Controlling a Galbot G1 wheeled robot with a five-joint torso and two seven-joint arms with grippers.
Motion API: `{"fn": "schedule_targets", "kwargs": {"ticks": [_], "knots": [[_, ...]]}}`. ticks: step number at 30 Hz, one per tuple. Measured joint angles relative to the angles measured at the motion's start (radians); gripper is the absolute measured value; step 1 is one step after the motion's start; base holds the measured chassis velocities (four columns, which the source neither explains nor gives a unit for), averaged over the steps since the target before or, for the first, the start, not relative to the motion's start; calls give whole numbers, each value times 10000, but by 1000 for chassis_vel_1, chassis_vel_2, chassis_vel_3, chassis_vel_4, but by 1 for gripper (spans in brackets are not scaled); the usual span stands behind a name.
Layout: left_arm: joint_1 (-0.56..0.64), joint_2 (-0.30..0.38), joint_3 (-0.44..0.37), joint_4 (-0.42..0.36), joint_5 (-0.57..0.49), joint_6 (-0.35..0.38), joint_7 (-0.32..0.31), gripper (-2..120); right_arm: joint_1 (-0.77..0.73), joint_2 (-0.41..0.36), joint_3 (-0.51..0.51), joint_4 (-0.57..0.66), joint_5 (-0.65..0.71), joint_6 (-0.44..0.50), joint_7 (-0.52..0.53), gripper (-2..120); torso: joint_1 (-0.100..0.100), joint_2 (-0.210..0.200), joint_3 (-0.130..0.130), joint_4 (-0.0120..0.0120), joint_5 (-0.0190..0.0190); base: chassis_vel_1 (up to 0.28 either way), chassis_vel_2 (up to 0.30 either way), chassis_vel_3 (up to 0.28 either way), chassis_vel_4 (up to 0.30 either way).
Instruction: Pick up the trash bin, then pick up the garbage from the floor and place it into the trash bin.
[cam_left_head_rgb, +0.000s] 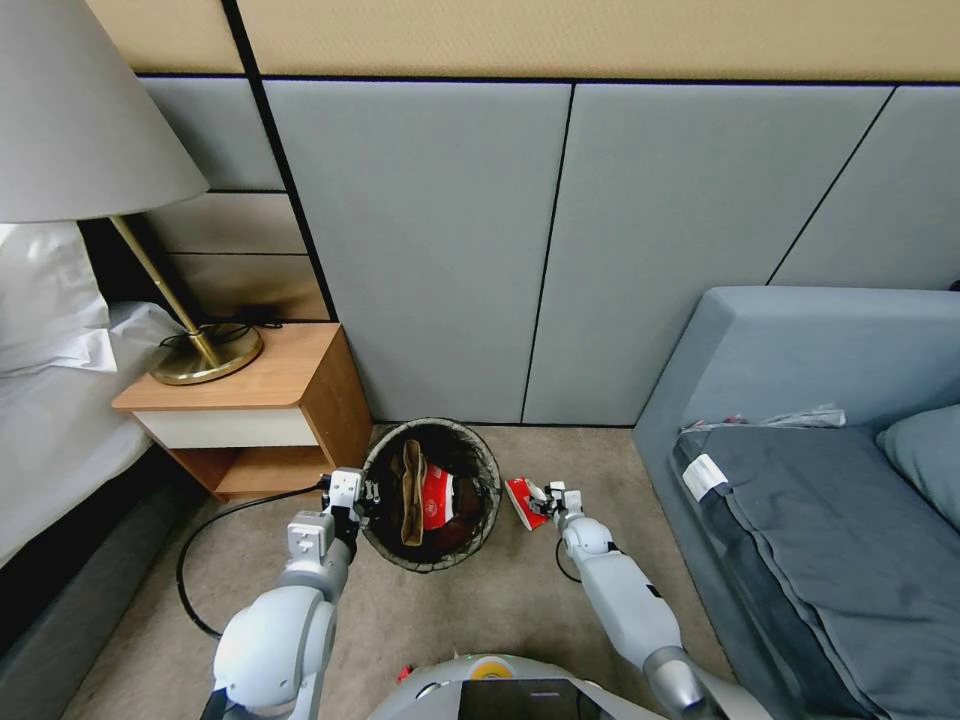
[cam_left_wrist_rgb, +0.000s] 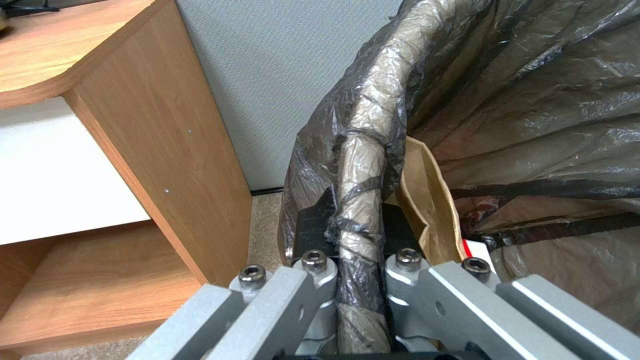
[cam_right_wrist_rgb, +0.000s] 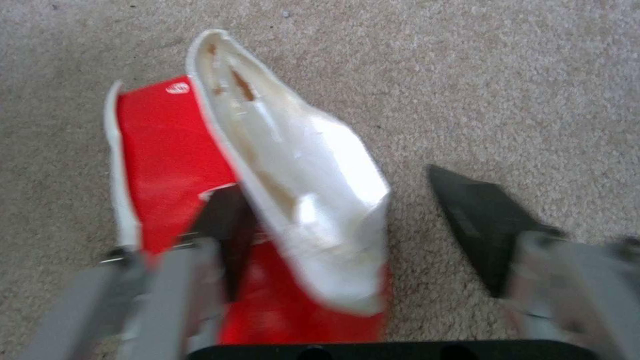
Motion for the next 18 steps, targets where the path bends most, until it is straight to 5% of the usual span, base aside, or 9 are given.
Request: {"fn": "schedule_targets", "kwargs": {"ticks": [13, 18], "knots": [[6, -1, 0, -11, 14, 0, 3, 1, -81, -52, -14, 99, -1, 71, -2, 6, 0, 0, 0, 0, 0, 0, 0, 0, 0], [-37, 20, -3, -7, 15, 3, 7, 1, -125, -61, -4, 124, -1, 98, 15, 0, 0, 0, 0, -1, 0, 0, 0, 0, 0]]}}
